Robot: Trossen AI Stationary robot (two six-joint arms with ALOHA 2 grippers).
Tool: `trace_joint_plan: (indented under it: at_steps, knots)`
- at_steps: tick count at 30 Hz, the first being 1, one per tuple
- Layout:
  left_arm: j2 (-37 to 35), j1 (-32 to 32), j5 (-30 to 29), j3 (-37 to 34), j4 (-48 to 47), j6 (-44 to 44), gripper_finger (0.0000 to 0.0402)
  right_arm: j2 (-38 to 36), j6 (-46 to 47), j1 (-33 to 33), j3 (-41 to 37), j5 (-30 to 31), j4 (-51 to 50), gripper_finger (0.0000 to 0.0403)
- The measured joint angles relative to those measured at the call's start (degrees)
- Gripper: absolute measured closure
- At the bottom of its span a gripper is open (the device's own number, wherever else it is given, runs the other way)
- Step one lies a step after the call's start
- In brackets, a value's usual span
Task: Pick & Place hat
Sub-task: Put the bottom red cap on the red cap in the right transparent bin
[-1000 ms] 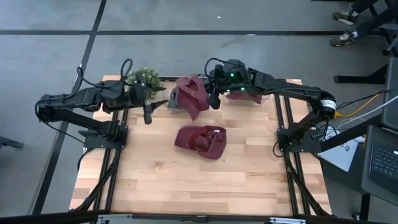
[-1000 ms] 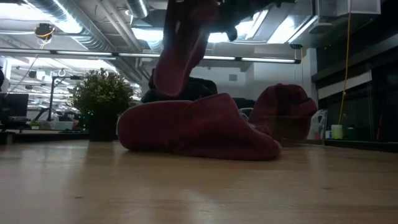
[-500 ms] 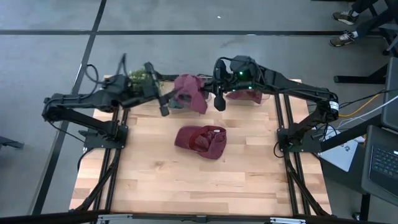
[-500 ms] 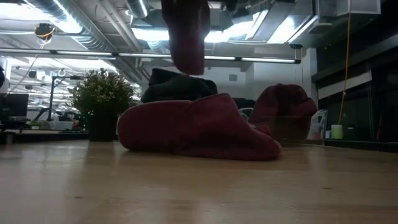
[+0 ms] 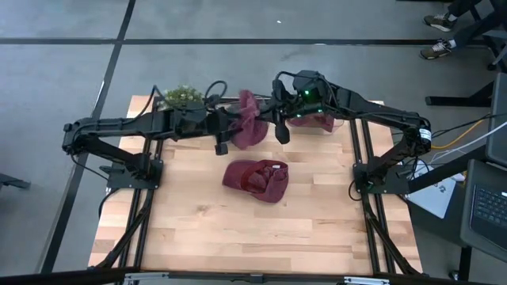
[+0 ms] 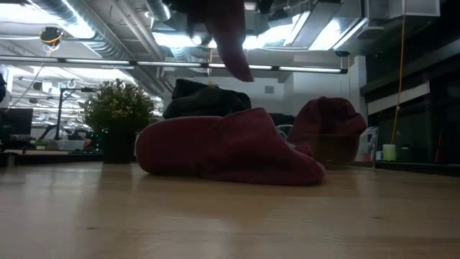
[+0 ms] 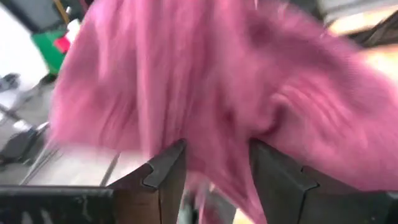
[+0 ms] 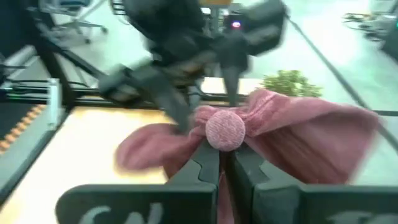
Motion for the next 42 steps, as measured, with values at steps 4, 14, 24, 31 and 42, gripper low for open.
trace_joint_plan:
  at_steps: [4, 14, 24, 31, 42]
  knots:
    - [-0.3, 1.1, -3.4, 0.0, 0.0, 0.2, 0.0237, 0.0, 1.0, 0.0, 0.0, -3.6, -0.7, 0.0391]
    - [-2.8, 3.9, -8.3, 0.0, 2.3, 0.4, 0.0241, -0.1, 4.4, 0.0, 0.0, -0.4, -1.1, 0.0390]
    - [-8.0, 3.2, -0.9, 0.1, 16.0, 0.4, 0.0243, 0.0, 10.4, 0.0, 0.0, 11.9, -3.3, 0.0389]
    - [-3.5, 3.2, 0.2, 0.1, 17.6, -4.8, 0.0246, 0.0, 14.5, 0.0, 0.0, 13.1, 1.4, 0.0389]
    - [3.6, 2.4, -1.6, 0.0, 19.4, -10.2, 0.0219, 0.0, 17.2, 0.0, 0.0, 14.5, 0.8, 0.0389]
